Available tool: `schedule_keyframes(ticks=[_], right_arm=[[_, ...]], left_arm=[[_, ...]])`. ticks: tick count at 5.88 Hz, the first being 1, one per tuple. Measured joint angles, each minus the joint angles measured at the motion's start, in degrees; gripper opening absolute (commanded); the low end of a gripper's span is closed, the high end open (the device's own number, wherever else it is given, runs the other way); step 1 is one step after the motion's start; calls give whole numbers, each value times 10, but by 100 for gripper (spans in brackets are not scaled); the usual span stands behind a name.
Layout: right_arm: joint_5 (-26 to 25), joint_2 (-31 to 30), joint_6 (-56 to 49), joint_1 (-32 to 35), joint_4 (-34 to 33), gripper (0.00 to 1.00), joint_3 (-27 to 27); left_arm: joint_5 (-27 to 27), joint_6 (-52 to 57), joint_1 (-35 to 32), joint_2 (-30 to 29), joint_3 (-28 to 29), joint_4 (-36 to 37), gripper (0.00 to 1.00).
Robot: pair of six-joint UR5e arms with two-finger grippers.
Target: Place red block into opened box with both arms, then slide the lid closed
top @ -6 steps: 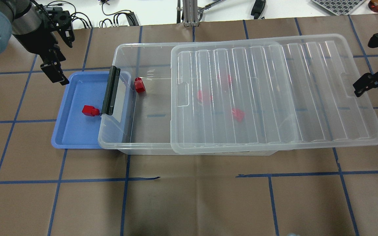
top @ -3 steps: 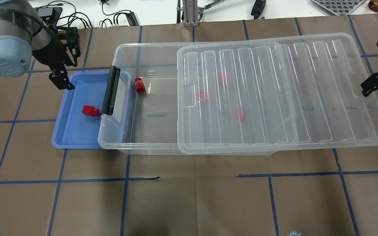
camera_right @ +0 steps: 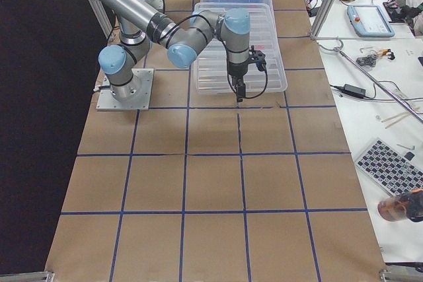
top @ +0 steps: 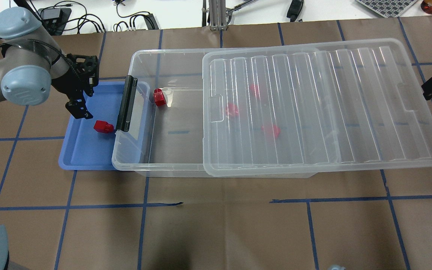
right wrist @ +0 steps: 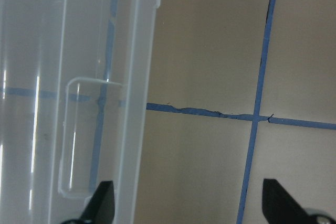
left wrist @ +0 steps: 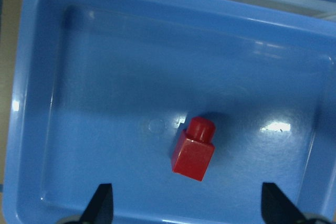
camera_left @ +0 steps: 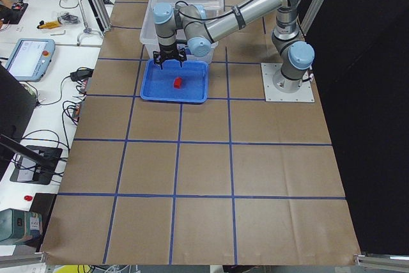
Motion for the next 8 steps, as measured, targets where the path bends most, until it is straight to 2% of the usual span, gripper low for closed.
schedule_keyframes(ticks=[2,4,5,7,8], right_arm=[[4,-34,57,29,39,100,-7],[8,-71,176,104,125,100,-35],[11,-70,258,157,188,100,-82],[15,-41,409,262,260,100,-159],[16,-30,466,306,268,100,-177]], left_arm=[[2,75,3,-35,-9,11,98],[3,91,0,-58,-25,21,95],[6,99,2,-64,-29,24,81],[31,114,2,-72,-30,38,25],[36,123,2,-73,-31,49,5]])
